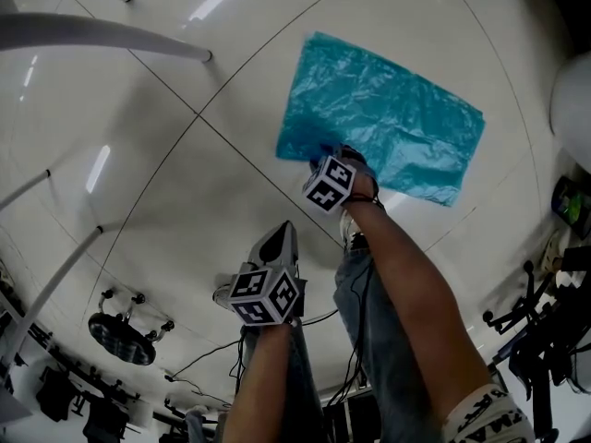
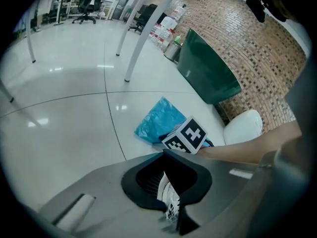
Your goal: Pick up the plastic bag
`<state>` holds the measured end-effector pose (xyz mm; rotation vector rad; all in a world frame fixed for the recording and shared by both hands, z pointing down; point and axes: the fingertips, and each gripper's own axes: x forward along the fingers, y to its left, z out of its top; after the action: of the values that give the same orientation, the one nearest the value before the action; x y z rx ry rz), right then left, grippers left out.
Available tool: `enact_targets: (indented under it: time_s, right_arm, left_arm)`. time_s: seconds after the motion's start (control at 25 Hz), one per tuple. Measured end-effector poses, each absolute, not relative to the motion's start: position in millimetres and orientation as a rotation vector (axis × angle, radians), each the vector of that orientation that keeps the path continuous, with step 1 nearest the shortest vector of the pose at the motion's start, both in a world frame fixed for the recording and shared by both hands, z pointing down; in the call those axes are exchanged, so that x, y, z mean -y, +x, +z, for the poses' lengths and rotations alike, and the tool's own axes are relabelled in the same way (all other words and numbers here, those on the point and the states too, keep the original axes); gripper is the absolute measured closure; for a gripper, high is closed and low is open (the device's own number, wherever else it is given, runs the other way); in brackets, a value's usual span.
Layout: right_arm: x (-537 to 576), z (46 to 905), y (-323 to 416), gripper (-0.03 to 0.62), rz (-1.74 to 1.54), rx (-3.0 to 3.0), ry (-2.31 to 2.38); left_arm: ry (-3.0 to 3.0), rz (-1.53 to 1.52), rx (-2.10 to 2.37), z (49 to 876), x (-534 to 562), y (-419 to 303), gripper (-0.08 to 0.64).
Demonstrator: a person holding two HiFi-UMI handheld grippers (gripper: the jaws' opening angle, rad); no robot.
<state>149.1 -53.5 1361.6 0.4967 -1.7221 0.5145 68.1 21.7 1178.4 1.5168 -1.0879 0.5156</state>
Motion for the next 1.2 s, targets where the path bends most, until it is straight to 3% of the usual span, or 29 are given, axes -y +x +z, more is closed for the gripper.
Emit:
enact_targets:
  time_s: [0.04,0.12,0.32,0.48,0.84,1.2]
  right_arm:
    - [53.7,1361.2,147.9,0.412,0.508,1.721,0.493]
    - [55.3,1361.4,148.9,0.585,0.518,1.72,0.517]
    - [62.6,1356.1,152.5,0.592,0.624,1.732,0.553]
    - [80.3,1293.5,145.4,0.592,0.825,1.91,0.716]
    - [87.7,1053.1,148.2,0.588,1.108,2.181,1.024]
    - [109.7,772.2,147.2,0.586,1.042,2.508,1.046]
  left_arm:
    - [1.512,0.515,1.092,1178.8,-22.9,66.9,0.555]
    - [1.509,0.512,1.094,1178.7,-24.4,65.9,0.555]
    - [1.496,0.496,1.127,1174.9,-23.0,58.4,0.555]
    - [1.475,0.458,1.148,1148.4,-17.9,52.6,0.555]
    - [1.597,0.377,1.239,982.0,29.4,36.4,0.557]
    - [1.827,0.299,1.348,755.1,45.8,14.4,0.557]
